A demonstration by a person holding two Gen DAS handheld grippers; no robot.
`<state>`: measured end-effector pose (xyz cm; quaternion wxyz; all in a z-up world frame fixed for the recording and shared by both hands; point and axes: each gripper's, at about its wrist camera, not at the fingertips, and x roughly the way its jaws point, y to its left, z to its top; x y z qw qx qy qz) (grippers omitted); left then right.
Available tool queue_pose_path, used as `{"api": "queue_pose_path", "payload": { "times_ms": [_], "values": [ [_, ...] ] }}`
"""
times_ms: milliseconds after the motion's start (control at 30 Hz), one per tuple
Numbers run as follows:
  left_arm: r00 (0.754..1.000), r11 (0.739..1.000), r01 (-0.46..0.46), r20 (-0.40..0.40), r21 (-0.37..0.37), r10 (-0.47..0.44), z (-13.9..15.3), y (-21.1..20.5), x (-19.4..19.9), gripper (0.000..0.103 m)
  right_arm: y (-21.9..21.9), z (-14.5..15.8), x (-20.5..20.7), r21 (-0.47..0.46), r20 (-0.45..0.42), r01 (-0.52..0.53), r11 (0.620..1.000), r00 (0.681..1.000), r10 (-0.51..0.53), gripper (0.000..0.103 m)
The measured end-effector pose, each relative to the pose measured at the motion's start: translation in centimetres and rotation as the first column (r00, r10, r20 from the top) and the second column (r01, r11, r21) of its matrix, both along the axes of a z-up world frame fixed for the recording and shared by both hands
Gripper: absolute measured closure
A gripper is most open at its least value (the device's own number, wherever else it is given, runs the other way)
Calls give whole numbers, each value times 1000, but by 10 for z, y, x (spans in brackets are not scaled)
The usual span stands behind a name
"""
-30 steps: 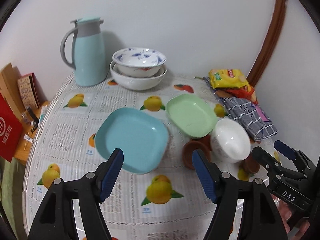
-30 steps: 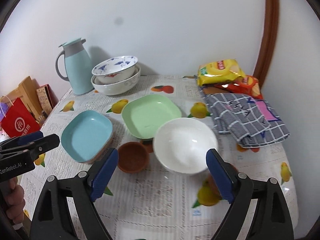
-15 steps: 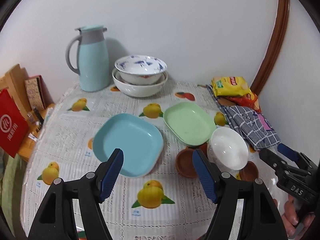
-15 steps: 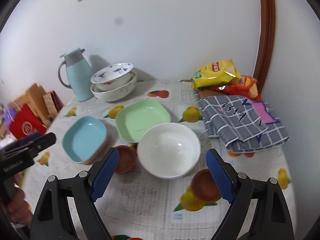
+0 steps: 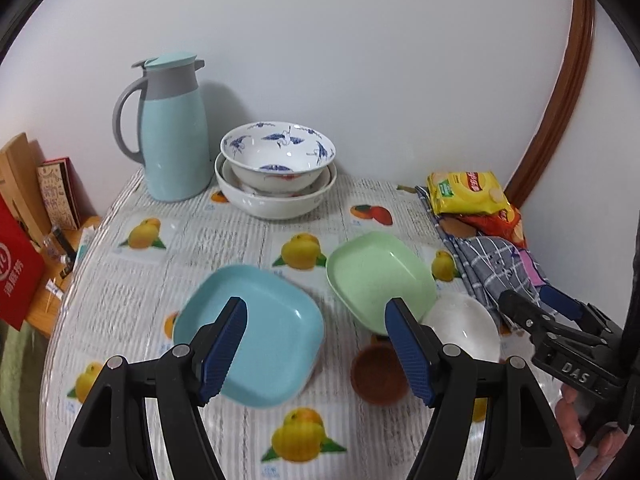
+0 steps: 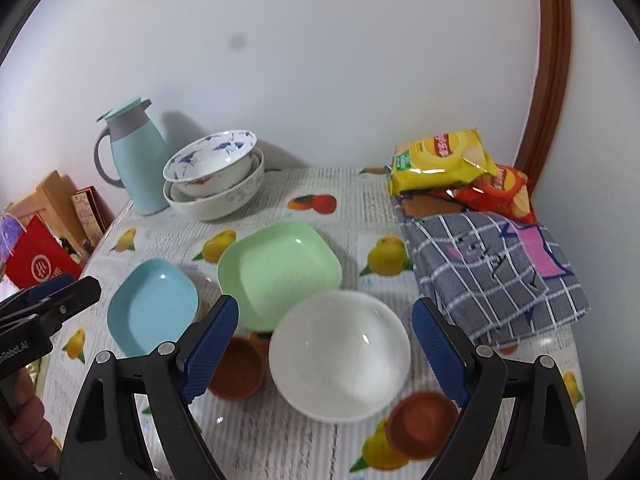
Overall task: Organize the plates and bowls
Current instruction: 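Move both grippers toward the rim of the pale-green plate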
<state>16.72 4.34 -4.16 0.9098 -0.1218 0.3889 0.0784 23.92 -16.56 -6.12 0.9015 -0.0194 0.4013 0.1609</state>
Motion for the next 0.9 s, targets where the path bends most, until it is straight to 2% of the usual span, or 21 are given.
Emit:
{"api": "queue_pose_path", "payload": {
  "times_ms": [167, 333, 500, 600, 733, 800, 900],
  "values": [
    [1000, 1000, 16, -18, 12, -15, -5, 3, 30, 33, 1, 4, 26, 29, -8, 4, 1000, 1000, -4, 15],
    [998, 998, 53, -47, 26, -52, -16, 4, 60, 33, -1, 1, 58, 19, -30, 28, 999, 999, -27, 15],
    [990, 995, 101, -100, -14, -102, -32, 5, 91, 33, -1, -12, 79, 33, -55, 23, 999, 998, -22, 15],
    [983, 993, 118, -138, -20, -120, -45, 3, 108, 33, 2, -29, 92, 26, -89, 12, 1000, 996, -9, 15],
    [979, 992, 121, -160, -21, -123, -59, 1, 126, 33, 8, -53, 104, 10, -158, -2, 1000, 987, 4, 21],
    [977, 992, 116, -176, -44, -122, -66, 1, 136, 33, 10, -63, 109, 11, -183, -7, 1000, 983, 9, 25],
    [973, 992, 119, -194, -37, -123, -75, 0, 145, 33, 12, -76, 115, 14, -215, -8, 1000, 977, 11, 32]
  ]
}}
